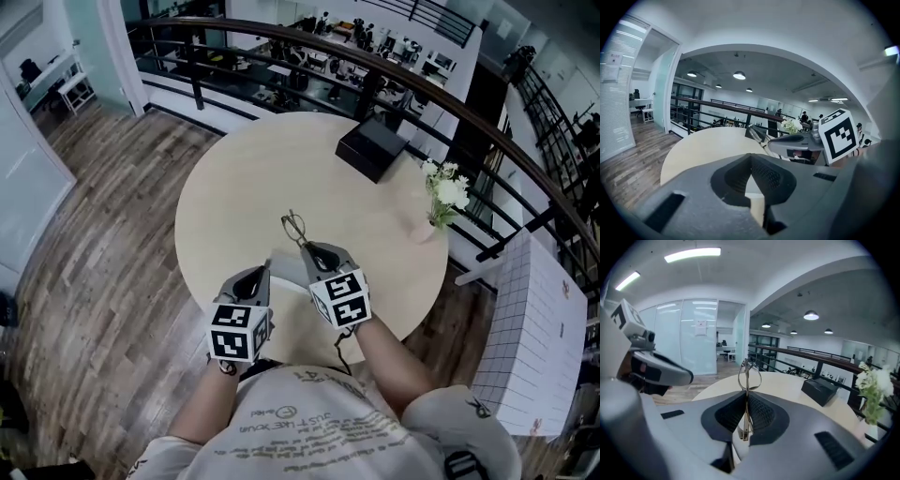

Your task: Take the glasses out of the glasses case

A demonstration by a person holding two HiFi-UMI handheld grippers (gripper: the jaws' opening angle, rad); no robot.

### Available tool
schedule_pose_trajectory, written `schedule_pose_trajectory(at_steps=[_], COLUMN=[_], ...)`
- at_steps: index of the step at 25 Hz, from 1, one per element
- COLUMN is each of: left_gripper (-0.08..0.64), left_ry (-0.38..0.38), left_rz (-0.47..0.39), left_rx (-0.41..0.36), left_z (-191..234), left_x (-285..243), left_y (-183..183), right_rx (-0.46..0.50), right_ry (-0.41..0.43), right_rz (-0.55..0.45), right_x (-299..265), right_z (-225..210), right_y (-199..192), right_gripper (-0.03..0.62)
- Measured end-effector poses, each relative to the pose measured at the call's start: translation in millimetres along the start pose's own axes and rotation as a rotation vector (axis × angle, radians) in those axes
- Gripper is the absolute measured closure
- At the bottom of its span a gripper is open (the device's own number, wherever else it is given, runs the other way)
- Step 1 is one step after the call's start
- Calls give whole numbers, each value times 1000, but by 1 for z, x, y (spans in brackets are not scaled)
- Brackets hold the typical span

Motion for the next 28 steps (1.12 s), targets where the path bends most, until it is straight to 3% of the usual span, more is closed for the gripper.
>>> schedule_pose_trajectory(at_steps=[6,10,21,28], left_gripper=[548,548,548,548], left_ry=[-56,-85,-156,-157], left_rz=[12,24,37,46], left_rx=[-26,-22,-55,-70], left_z=[-14,-28,-65,-74], left_x=[-17,-25,-55,-57], left_y=[8,3,9,6], right_rx=[-76,-131,-257,-280], right_ry=[-236,-332,-443,-446], right_rz=[-72,-99,-130,-137], right_x=[43,71,101,106], right_z=[-26,-32,-61,-66], right_y=[11,6,-15,-21], right_gripper=[563,564,565,564])
Point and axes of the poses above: the fingertips, and each gripper's own axes: x backward along the fingers, z to its left, y out of its top, the point moved 7 cm from there along x, backward along the fingers, and after that the axes turned 14 degrees about x, right-handed, at the moved point
